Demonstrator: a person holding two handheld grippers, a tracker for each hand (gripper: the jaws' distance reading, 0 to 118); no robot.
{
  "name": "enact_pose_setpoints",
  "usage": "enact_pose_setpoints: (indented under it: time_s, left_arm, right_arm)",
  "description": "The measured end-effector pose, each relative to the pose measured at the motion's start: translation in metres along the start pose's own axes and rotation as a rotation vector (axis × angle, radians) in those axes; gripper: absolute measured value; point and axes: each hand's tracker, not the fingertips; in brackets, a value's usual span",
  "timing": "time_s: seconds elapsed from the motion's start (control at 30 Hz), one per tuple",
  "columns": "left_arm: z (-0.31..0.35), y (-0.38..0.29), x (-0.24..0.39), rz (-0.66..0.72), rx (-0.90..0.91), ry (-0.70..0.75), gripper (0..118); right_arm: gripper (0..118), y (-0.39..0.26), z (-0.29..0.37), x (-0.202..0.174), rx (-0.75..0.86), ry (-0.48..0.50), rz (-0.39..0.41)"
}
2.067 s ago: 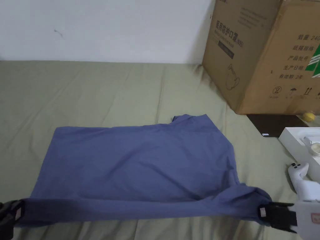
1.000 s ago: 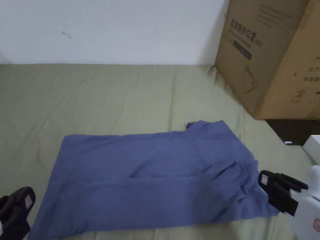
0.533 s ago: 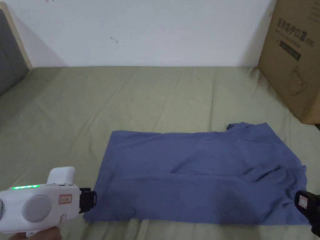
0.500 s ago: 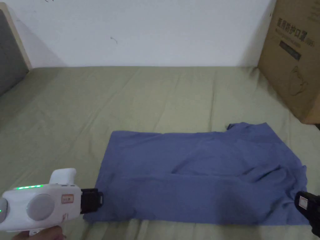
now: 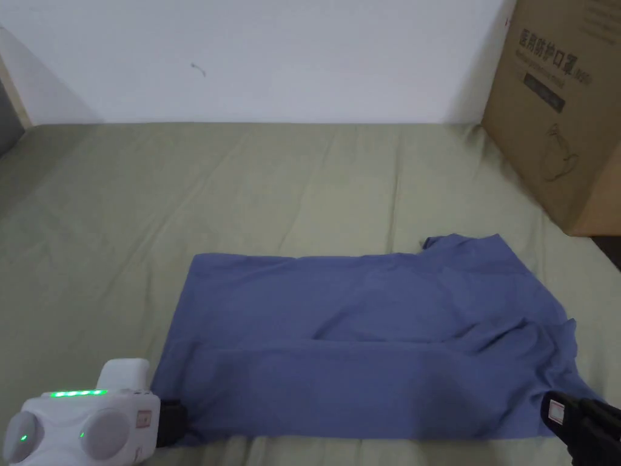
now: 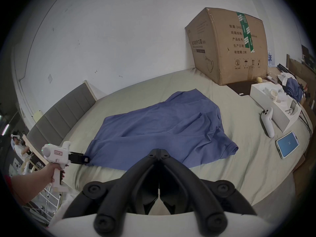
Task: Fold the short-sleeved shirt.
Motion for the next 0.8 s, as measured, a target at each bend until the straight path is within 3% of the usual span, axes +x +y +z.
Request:
enact_pose_setpoints:
  time_s: [0.03,0.07,0.2,0.23,0.27,0.3,0.33,0.4,0.53,0.63,0.8]
  left_arm:
    - [0.005,0.0,0.002,-0.012,0.018,-0.05,13]
    - [0.008,0.0,0.001,-0.011,0.036,-0.084,4]
    - [0.021,0.002,-0.002,0.05,0.08,-0.188,4]
    - [0.023,0.005,-0.002,0.052,0.095,-0.183,4]
    - [0.027,0.006,-0.003,0.046,0.114,-0.168,4]
    - [0.032,0.007,-0.004,0.04,0.148,-0.146,4]
    - [0.037,0.008,-0.006,0.039,0.176,-0.139,4]
    - [0.046,0.009,-0.01,0.052,0.193,-0.14,4]
    - [0.047,0.016,-0.015,0.071,0.179,-0.156,4]
    - [0.045,0.017,-0.008,0.05,0.173,-0.133,4]
    - [0.036,0.018,-0.004,0.028,0.141,-0.107,4]
  right_arm:
    - [0,0.002,-0.002,0.004,0.004,-0.007,-0.001]
    - [0,0.004,-0.004,0.013,0.014,-0.021,0.003]
    - [1,0.032,-0.023,0.053,-0.001,-0.105,0.001]
    - [14,0.041,-0.034,0.067,-0.058,-0.118,-0.021]
    - [45,0.05,-0.046,0.08,-0.116,-0.129,-0.044]
    - [103,0.056,-0.056,0.092,-0.162,-0.135,-0.069]
    - [118,0.061,-0.069,0.108,-0.206,-0.131,-0.096]
    - [111,0.061,-0.091,0.13,-0.302,-0.144,-0.176]
    - [112,0.053,-0.126,0.162,-0.409,-0.218,-0.296]
    - [111,0.043,-0.146,0.169,-0.534,-0.287,-0.238]
    - [94,0.032,-0.167,0.157,-0.625,-0.367,-0.059]
